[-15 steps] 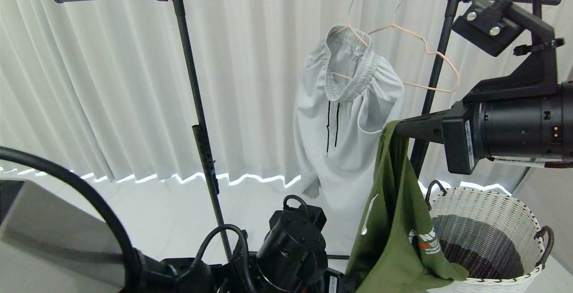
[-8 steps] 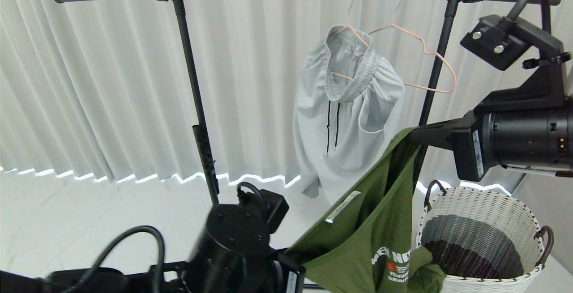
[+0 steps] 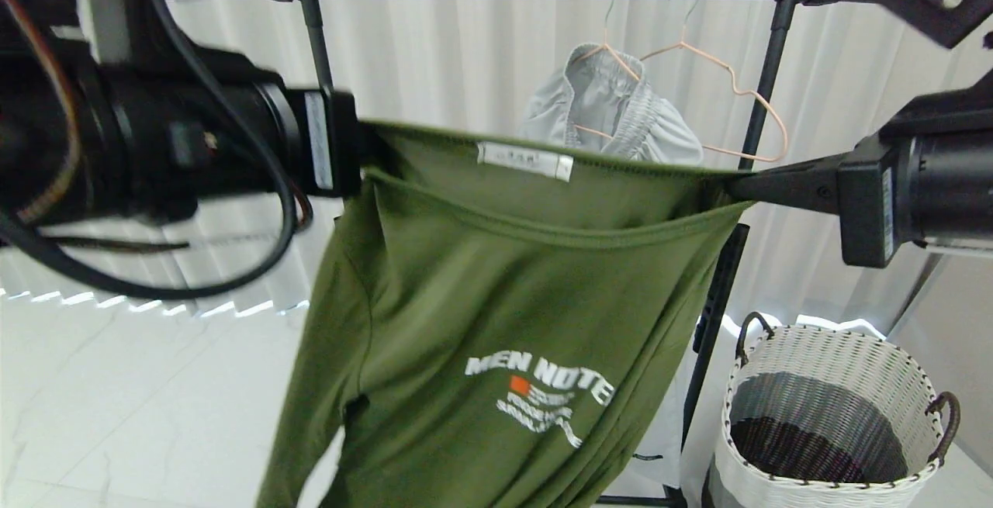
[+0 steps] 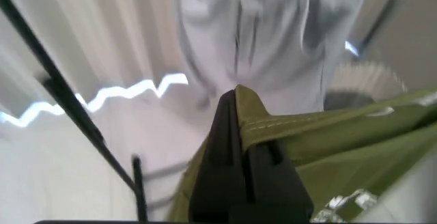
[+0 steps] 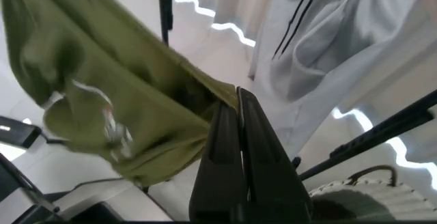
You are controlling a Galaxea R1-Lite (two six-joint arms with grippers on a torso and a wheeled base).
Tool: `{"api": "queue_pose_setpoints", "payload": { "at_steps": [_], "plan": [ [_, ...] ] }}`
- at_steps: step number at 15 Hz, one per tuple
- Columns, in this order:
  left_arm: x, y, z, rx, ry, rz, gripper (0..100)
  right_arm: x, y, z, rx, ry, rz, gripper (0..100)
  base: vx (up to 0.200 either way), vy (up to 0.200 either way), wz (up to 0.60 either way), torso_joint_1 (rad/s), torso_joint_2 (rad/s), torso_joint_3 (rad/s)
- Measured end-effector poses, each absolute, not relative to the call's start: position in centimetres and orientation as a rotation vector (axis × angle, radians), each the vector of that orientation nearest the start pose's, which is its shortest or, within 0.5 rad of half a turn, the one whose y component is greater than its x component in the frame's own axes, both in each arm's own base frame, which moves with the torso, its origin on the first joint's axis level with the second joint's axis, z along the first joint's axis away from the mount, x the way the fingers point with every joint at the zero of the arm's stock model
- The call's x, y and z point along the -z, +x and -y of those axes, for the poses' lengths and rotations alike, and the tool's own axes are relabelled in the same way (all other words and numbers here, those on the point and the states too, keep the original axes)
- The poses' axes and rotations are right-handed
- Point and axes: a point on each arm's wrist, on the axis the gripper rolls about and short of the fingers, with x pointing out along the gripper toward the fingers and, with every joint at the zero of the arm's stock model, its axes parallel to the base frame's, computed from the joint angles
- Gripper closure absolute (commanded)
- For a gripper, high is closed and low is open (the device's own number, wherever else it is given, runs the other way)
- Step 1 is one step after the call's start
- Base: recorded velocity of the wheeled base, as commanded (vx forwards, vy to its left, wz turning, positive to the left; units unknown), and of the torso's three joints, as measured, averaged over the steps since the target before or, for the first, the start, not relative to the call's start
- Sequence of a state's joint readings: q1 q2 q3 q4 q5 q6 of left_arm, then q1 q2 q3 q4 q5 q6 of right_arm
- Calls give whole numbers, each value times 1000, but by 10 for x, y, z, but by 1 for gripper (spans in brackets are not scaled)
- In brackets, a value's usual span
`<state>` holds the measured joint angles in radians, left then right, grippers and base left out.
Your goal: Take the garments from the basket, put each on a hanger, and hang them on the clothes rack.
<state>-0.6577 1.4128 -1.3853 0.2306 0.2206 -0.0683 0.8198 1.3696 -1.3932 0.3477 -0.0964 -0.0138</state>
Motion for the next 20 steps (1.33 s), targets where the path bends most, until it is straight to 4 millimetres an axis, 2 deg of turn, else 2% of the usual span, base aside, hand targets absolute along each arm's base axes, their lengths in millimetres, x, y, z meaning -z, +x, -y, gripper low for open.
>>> {"api": "queue_pose_setpoints", "payload": {
  "at_steps": [1,2,4,7,10,14,17,20],
  "plan": [
    [-363,185,132,414,85,-207,100,-352,142,-149,-721,-160,-273,100,0,0,0,0,0,0],
    [-374,187,130,409,163,-181,100,-363,139,-146,-722,-159,-255,100,0,0,0,0,0,0],
    [-382,192,132,407,259,-154,100,-376,133,-140,-724,-175,-253,100,0,0,0,0,0,0],
    [-383,187,146,471,270,-140,100,-389,125,-130,-726,-184,-240,100,0,0,0,0,0,0],
    [-386,181,156,521,253,-110,100,-386,108,-115,-763,-231,-343,100,0,0,0,0,0,0],
    [-387,178,161,542,248,-95,100,-388,70,-91,-1029,-234,-428,100,0,0,0,0,0,0],
    [-386,177,163,549,246,-96,100,-391,53,-89,-1156,-234,-404,100,0,0,0,0,0,0],
    [-385,176,163,553,240,-102,100,-391,49,-91,-1181,-246,-401,100,0,0,0,0,0,0]
  ]
}}
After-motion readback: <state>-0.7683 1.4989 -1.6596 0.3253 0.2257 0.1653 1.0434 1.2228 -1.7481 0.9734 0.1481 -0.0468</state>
